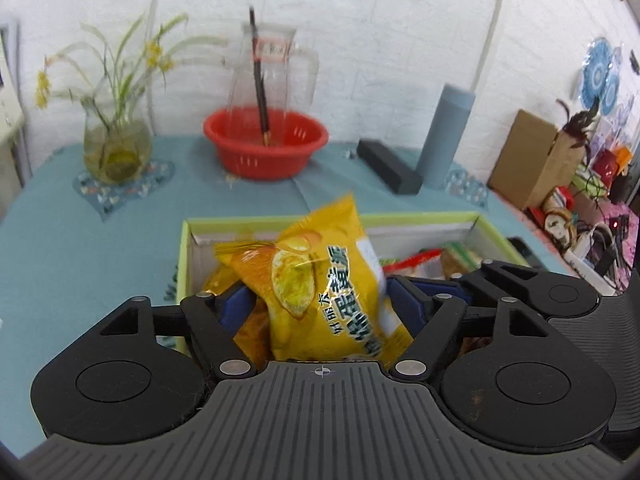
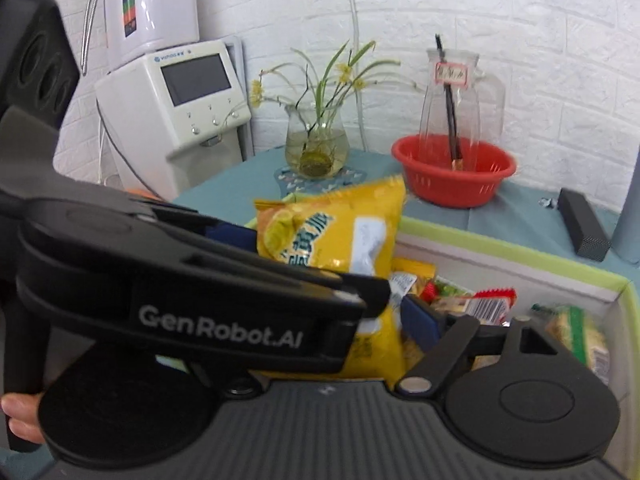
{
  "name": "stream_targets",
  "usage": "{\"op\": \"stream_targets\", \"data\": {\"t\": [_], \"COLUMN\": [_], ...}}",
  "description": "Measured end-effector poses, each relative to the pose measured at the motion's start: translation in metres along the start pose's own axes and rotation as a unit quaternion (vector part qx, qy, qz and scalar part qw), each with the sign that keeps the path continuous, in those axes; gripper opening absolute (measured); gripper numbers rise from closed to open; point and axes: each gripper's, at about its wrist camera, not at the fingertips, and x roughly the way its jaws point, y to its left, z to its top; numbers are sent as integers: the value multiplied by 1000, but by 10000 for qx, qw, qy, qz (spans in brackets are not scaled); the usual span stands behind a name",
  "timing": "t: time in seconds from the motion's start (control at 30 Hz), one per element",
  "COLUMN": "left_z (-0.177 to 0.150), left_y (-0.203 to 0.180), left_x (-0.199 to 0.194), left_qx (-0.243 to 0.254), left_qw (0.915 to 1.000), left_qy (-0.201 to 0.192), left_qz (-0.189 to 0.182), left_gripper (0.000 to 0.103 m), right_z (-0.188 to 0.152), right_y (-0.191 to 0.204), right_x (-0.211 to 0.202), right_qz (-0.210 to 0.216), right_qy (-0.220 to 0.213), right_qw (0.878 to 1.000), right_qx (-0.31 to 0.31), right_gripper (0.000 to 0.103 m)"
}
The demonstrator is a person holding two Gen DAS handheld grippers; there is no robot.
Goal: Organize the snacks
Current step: 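Lift the yellow chip bag into the green box and open the left gripper, then grasp the blue wrapped bar with the left gripper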
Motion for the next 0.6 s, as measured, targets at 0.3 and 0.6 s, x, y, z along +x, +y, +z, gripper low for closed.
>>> {"op": "stream_targets", "data": {"t": [0.3,0.6], "left_z": [-22,-101], "left_y": [-40,-69], "left_x": [-100,-47], "left_qx": [324,142], "left_qw": [9958,9917], "left_qy": [-737,805], "left_qz": [-440,-987], "left_gripper": [78,59], "right_z": [-32,-127], "right_y": [12,18], "right_x": [-125,-113], "right_qz": [-211,-157], "right_qy": [-874,337], "right_qw": [9958,9976], "right_qx": [142,579], "right_gripper": [102,102]}}
